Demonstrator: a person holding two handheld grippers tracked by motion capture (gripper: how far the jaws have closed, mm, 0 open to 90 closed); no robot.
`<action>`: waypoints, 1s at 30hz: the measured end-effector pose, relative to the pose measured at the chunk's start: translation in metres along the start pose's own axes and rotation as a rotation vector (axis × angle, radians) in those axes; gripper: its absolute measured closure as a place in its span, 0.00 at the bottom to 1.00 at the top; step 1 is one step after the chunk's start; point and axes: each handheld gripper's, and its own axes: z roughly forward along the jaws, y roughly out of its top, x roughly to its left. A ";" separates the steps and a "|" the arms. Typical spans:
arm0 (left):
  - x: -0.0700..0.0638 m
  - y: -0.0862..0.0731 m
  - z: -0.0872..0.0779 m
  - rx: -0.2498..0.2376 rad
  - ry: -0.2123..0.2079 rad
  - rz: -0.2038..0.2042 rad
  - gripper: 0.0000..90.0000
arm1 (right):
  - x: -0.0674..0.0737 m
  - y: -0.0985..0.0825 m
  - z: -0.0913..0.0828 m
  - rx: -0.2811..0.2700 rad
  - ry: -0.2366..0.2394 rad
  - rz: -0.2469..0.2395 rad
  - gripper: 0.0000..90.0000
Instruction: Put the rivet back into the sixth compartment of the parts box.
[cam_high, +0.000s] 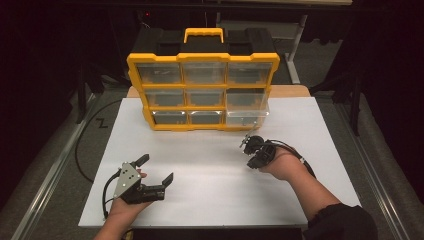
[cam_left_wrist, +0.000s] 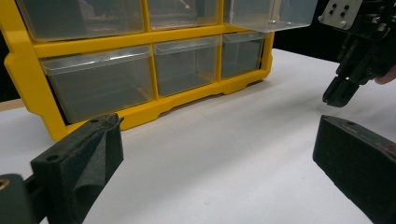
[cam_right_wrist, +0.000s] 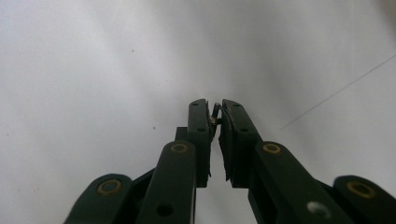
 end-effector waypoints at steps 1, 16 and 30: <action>0.000 0.000 0.000 0.000 0.000 0.000 0.03 | 0.000 -0.001 -0.001 0.001 -0.001 0.000 0.94; 0.000 0.000 0.000 -0.001 0.000 0.000 0.03 | 0.000 -0.007 -0.017 0.010 -0.019 -0.008 0.94; 0.000 0.000 0.000 -0.002 -0.001 0.001 0.03 | 0.001 -0.012 -0.032 0.010 -0.027 -0.008 0.94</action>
